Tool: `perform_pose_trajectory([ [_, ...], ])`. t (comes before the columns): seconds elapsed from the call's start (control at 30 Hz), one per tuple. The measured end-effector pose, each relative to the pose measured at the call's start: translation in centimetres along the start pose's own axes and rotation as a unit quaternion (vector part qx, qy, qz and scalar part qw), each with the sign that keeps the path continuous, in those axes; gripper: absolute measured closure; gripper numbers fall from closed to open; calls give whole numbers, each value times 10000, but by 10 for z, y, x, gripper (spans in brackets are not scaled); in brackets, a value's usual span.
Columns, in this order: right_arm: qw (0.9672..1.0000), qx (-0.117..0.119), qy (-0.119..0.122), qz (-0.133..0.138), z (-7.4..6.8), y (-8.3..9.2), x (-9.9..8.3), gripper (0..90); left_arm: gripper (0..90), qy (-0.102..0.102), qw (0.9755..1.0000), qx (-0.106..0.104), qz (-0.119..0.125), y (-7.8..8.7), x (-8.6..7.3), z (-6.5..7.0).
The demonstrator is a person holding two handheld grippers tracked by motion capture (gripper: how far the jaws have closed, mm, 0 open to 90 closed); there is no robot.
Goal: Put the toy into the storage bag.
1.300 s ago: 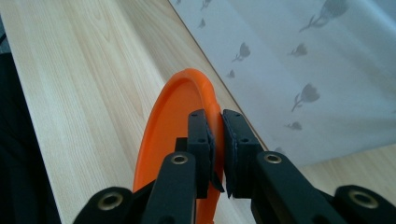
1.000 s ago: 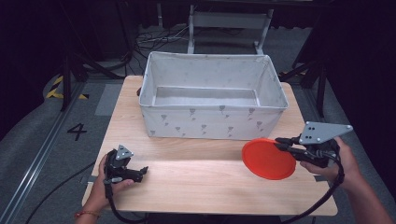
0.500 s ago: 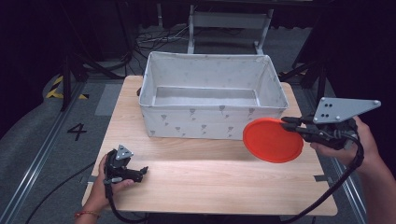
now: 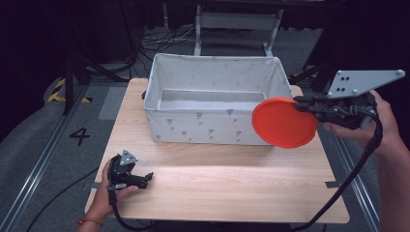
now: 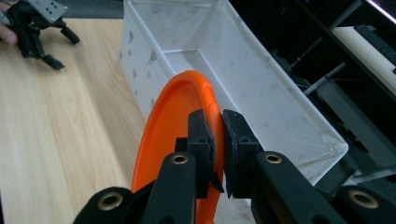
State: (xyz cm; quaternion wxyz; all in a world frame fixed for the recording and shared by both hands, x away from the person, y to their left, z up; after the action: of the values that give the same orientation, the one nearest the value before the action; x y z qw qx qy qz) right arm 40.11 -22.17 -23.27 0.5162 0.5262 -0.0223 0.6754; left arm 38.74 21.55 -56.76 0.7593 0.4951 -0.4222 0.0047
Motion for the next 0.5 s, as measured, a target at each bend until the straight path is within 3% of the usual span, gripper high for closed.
perform_pose_trajectory([
  [0.2, 9999, -97, -38, 40, 13, -5, 12, 831, 4, 0, 10000, -1, 1, 0, 0, 0],
  [0.5, 9995, -263, -177, 30, 45, -25, 29, 831, 4, -12, 10000, -9, -4, 0, 0, 0],
])
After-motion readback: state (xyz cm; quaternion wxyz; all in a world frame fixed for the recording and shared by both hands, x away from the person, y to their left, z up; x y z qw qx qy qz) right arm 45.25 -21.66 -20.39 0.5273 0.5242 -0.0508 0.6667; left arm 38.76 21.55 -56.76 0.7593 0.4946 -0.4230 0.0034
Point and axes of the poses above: each handheld gripper's, and its own axes: y roughly backward along the jaws, x roughly out of its top, z roughly to its right, the point moved 9 cm from there along -y, roughly forward along the jaws, and after that the axes turned 10 degrees about -x, right-handed, at the moved point
